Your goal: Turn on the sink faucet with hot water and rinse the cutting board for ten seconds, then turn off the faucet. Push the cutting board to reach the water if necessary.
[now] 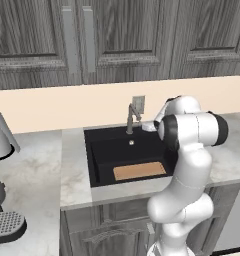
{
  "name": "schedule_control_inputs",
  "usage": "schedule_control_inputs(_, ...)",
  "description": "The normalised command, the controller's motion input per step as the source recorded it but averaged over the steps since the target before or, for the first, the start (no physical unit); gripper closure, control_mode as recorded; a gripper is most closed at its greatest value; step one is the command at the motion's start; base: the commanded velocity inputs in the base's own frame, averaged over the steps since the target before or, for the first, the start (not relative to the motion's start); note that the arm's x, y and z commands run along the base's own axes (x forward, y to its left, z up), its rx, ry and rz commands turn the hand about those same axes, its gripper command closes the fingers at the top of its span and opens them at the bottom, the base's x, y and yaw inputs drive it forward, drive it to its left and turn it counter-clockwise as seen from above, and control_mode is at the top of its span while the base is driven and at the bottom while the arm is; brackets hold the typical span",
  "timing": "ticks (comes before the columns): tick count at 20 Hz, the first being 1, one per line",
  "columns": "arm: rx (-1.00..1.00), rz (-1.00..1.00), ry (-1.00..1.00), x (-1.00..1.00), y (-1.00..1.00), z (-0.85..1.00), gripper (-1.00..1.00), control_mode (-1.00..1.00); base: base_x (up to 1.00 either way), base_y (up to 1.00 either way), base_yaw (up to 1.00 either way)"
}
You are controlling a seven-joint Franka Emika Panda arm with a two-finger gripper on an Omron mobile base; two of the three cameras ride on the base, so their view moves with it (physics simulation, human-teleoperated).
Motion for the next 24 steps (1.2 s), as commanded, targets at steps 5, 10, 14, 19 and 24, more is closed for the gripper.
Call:
schedule_control_inputs(5, 0.00, 0.00, 0.00, 0.19, 0.00, 0.00, -1.00, -1.00, 0.00, 0.00, 0.00)
schedule_control_inputs(10, 0.00, 0.00, 0.00, 0.19, 0.00, 0.00, -1.00, -1.00, 0.00, 0.00, 0.00)
schedule_control_inputs(14, 0.00, 0.00, 0.00, 0.16, 0.00, -0.02, -1.00, -1.00, 0.00, 0.00, 0.00)
schedule_control_inputs(19, 0.00, 0.00, 0.00, 0.05, 0.00, -0.03, -1.00, -1.00, 0.00, 0.00, 0.00)
schedule_control_inputs(24, 0.00, 0.00, 0.00, 0.00, 0.00, 0.00, -1.00, -1.00, 0.00, 0.00, 0.00)
